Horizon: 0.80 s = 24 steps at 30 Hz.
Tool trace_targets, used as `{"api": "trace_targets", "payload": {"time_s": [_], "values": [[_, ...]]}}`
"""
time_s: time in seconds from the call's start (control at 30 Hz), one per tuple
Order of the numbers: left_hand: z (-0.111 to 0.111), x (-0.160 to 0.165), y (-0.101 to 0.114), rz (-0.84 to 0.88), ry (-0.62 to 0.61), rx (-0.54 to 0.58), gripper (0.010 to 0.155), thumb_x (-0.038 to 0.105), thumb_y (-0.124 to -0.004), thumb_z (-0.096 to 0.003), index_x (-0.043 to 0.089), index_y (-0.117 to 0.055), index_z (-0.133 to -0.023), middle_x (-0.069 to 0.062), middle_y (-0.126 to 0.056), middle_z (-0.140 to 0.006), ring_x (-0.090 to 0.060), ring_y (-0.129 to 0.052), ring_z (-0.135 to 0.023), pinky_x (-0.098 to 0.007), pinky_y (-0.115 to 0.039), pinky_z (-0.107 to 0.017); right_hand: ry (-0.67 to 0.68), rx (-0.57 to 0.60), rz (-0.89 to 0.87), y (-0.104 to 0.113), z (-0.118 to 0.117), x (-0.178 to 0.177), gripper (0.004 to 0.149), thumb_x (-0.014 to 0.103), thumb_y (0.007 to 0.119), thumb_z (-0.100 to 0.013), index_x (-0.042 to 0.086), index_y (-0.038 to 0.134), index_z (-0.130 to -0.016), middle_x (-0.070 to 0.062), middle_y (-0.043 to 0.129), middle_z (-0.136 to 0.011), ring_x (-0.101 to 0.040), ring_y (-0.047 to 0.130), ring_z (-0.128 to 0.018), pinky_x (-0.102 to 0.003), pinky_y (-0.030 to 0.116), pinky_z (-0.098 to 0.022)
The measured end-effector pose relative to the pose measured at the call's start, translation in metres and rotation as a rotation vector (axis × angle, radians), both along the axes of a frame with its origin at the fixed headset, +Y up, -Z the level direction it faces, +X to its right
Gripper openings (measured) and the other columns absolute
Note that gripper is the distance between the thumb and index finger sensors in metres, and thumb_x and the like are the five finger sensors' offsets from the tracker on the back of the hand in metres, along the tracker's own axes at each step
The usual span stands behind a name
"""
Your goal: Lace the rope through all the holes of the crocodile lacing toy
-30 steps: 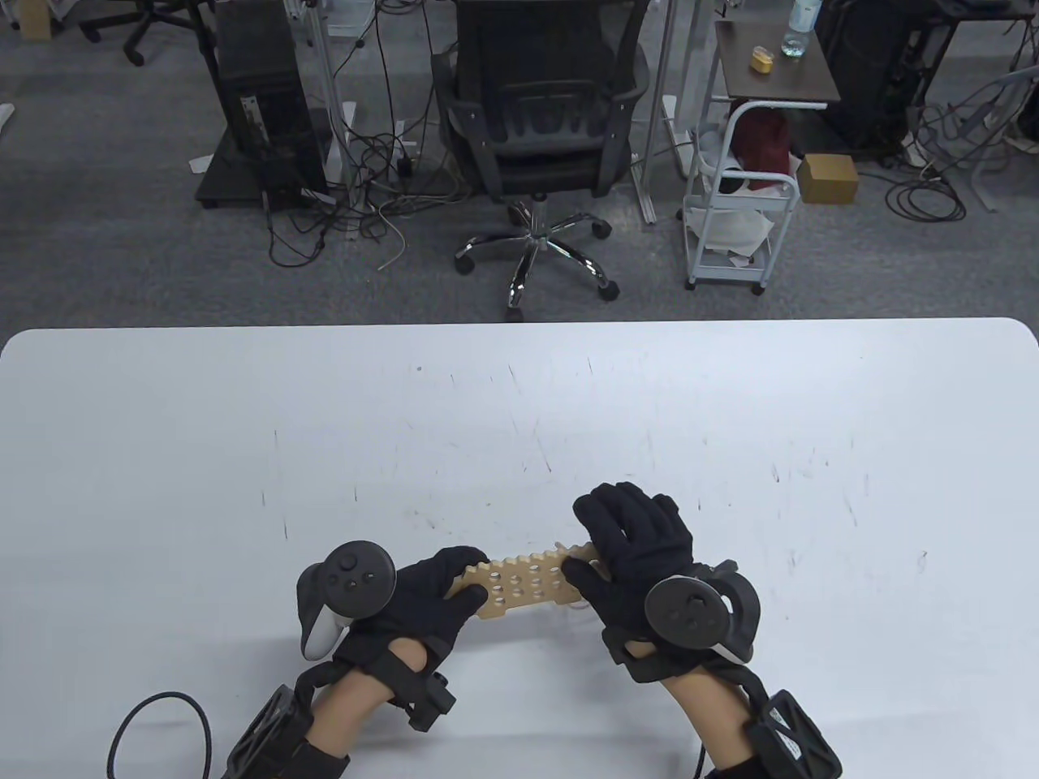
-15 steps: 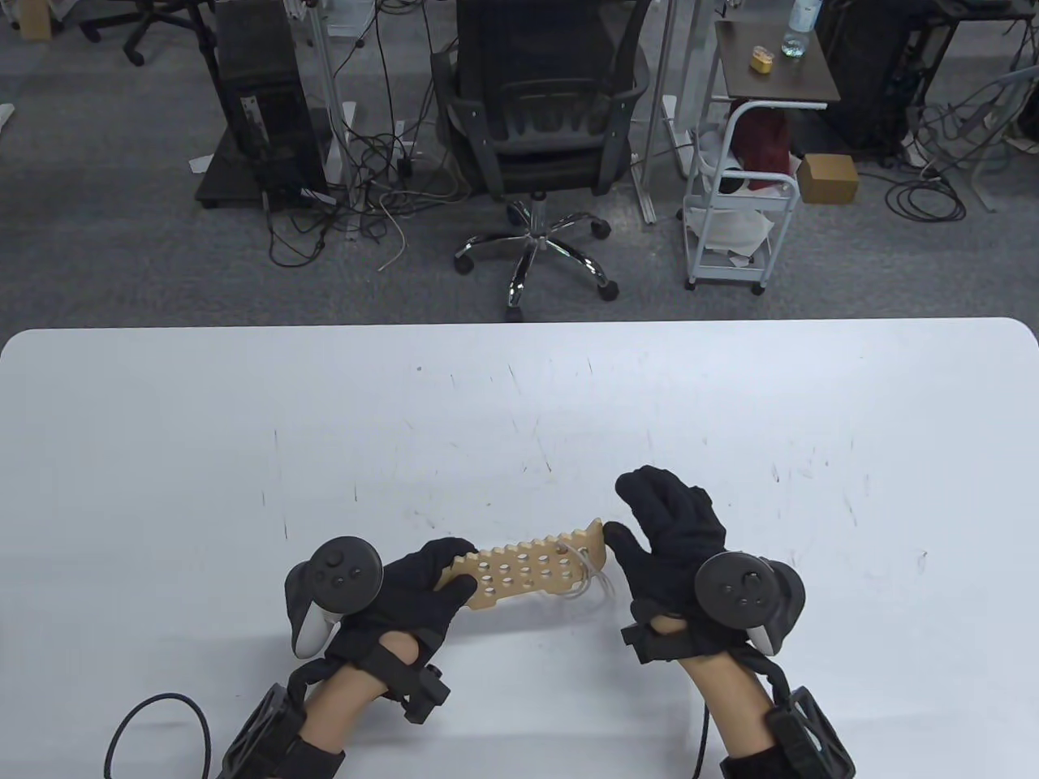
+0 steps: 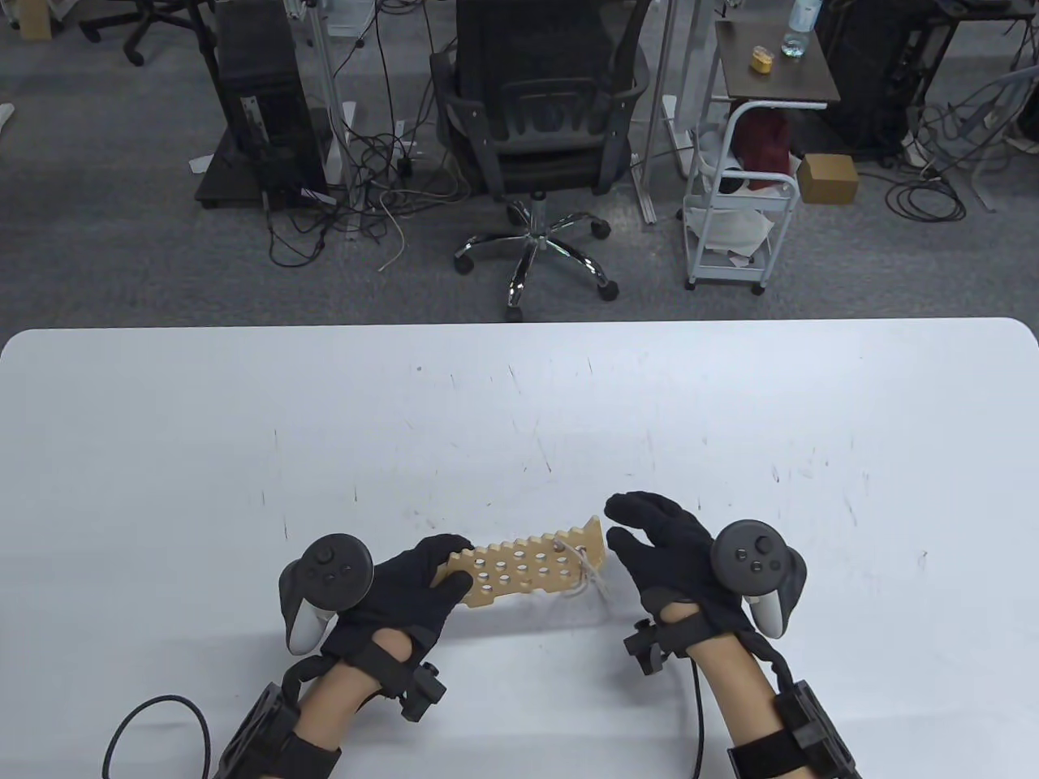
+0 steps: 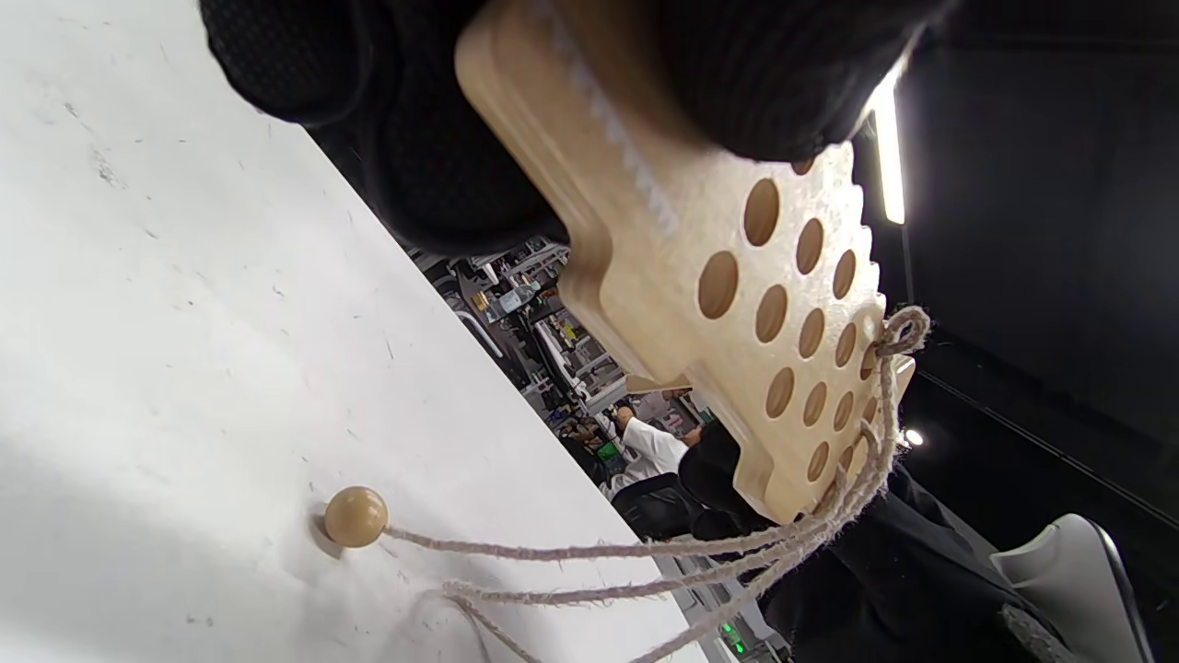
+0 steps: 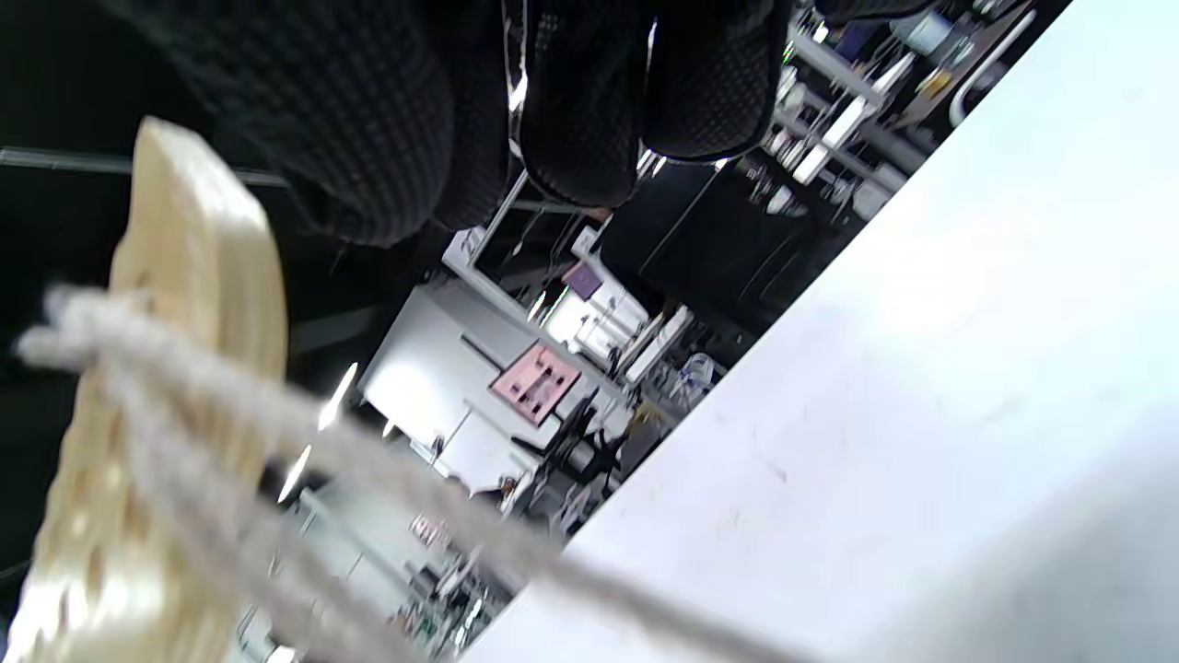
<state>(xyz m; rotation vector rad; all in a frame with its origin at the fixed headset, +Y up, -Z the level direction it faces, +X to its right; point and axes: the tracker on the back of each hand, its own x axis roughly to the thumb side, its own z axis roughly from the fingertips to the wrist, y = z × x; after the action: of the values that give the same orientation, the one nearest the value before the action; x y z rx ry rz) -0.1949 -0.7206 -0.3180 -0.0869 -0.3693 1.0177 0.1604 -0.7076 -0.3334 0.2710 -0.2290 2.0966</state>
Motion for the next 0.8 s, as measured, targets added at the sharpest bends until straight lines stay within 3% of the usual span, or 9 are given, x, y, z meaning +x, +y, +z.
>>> {"api": "trace_targets", "payload": {"time_s": [0.3,0.8], "values": [[0.0,0.001,0.001,0.049,-0.052,-0.01,0.053,0.041,-0.08,-0.039,0.029,-0.072,-0.09,0.004,-0.091,-0.078,-0.023,-0.097,-0.059,-0.051,-0.069,-0.068,0.143,-0.018,0.061,-0.006,0.0,-0.015,0.048,0.033,0.093,-0.042,0.027,0.083,-0.089,-0.011,0.076,-0.099,-0.042,0.067,-0.092,-0.067,0.046,-0.066],[0.0,0.005,0.001,0.088,-0.145,-0.029,0.054,0.042,-0.078,-0.0392,0.028,-0.071,-0.09,0.004,-0.091,-0.076,-0.022,-0.097,-0.056,-0.051,-0.07,-0.067,0.245,0.04,0.067,-0.007,0.009,-0.038,0.05,0.036,0.093,-0.042,0.027,0.082,-0.089,-0.012,0.076,-0.099,-0.042,0.069,-0.091,-0.066,0.048,-0.066]]}}
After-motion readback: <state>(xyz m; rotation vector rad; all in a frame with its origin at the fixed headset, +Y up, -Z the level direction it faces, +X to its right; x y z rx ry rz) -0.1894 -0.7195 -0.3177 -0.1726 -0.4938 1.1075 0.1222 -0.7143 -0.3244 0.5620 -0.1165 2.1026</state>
